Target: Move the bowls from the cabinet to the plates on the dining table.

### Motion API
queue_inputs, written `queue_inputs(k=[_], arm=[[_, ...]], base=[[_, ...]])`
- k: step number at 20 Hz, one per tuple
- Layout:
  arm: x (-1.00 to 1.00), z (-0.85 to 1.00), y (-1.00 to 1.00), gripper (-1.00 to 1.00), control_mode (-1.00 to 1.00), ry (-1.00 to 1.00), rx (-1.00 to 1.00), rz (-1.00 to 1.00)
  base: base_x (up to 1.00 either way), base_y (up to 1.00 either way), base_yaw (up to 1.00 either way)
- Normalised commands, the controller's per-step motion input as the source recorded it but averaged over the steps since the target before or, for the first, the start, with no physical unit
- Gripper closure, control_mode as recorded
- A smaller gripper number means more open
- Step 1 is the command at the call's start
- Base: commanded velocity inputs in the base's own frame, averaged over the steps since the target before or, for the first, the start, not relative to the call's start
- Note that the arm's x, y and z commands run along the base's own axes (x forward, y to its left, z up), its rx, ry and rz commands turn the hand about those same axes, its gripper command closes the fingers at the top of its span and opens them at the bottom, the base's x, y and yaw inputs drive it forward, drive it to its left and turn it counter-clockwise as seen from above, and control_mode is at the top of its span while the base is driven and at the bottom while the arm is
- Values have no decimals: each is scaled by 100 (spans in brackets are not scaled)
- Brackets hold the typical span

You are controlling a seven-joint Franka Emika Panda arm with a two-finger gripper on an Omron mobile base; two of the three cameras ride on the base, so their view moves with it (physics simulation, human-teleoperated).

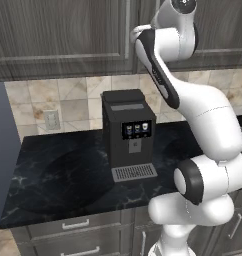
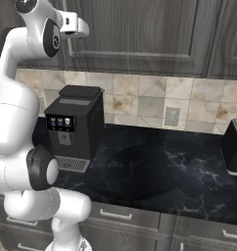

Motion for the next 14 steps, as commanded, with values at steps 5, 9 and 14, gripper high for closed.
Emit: queue_inputs(k=[5, 9, 14], arm=[[16, 0, 1, 100, -100, -2, 0, 0], [16, 0, 1, 100, -100, -1, 0, 0], [13, 0, 0, 100, -100, -1, 0, 0]], base=[[0, 0, 0], [0, 0, 0], [0, 0, 0]])
